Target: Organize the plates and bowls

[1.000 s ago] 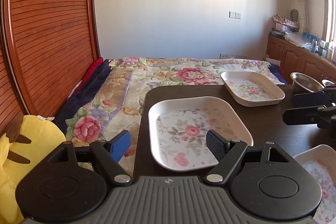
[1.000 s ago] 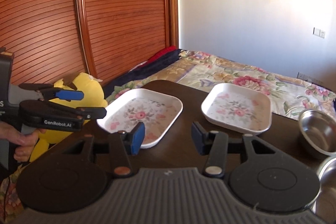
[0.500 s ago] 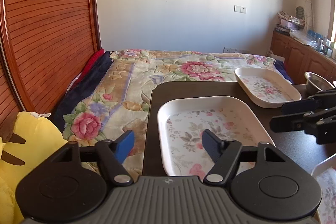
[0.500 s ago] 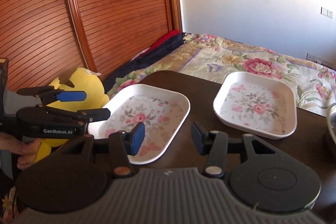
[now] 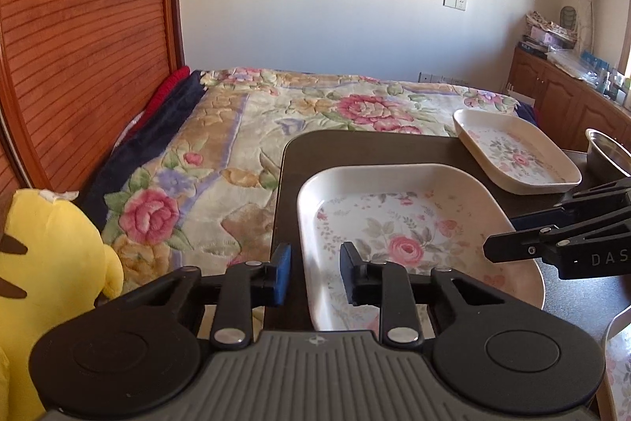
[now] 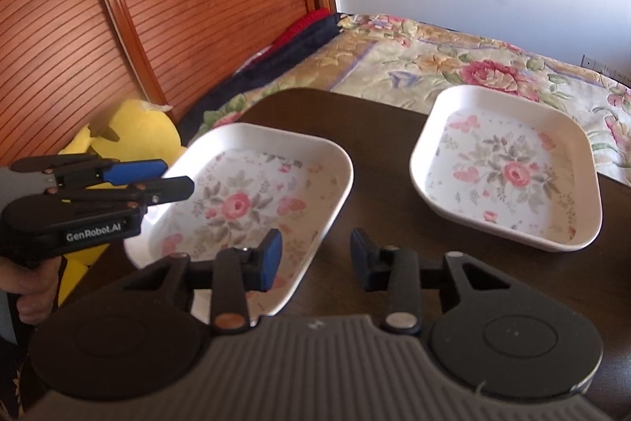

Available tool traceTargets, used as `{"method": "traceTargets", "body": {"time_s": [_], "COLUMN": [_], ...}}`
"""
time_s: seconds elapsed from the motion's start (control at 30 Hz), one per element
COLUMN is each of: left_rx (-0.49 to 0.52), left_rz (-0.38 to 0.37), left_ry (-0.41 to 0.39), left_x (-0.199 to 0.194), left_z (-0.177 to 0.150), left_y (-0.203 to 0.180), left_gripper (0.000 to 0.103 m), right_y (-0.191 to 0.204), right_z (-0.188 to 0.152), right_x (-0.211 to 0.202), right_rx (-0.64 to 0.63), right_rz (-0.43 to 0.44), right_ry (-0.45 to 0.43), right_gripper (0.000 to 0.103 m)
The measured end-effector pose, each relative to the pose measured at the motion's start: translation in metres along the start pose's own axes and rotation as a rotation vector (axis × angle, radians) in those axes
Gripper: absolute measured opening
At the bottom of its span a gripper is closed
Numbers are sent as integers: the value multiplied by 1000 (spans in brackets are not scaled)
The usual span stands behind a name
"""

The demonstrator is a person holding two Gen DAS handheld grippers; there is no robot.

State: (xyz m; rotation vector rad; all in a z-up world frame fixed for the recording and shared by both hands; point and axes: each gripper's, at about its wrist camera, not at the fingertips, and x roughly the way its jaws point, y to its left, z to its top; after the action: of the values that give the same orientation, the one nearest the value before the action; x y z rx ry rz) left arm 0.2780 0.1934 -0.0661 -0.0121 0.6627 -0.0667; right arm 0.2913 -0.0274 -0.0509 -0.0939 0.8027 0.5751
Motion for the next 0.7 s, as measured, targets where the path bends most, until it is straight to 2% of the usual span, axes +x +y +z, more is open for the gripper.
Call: {"method": "traceTargets", "body": {"time_s": [0.17, 0.2, 0.7], "left_rx": [-16, -22, -56], "left_rz": [-17, -19, -37], "left_ry": [10, 9, 22], "left_x": [2, 1, -5], "left_z": [-3, -3, -5], "left_y": [4, 5, 2], "left_gripper": [23, 23, 22], "right_y": [-1, -1, -2], "right_z": [1, 2, 1], "right_x": [5, 5, 5], "right_rx": [2, 3, -2], "right_rz": [9, 14, 14], "right_ry": [18, 21, 14], "right_gripper": [28, 23, 15]}}
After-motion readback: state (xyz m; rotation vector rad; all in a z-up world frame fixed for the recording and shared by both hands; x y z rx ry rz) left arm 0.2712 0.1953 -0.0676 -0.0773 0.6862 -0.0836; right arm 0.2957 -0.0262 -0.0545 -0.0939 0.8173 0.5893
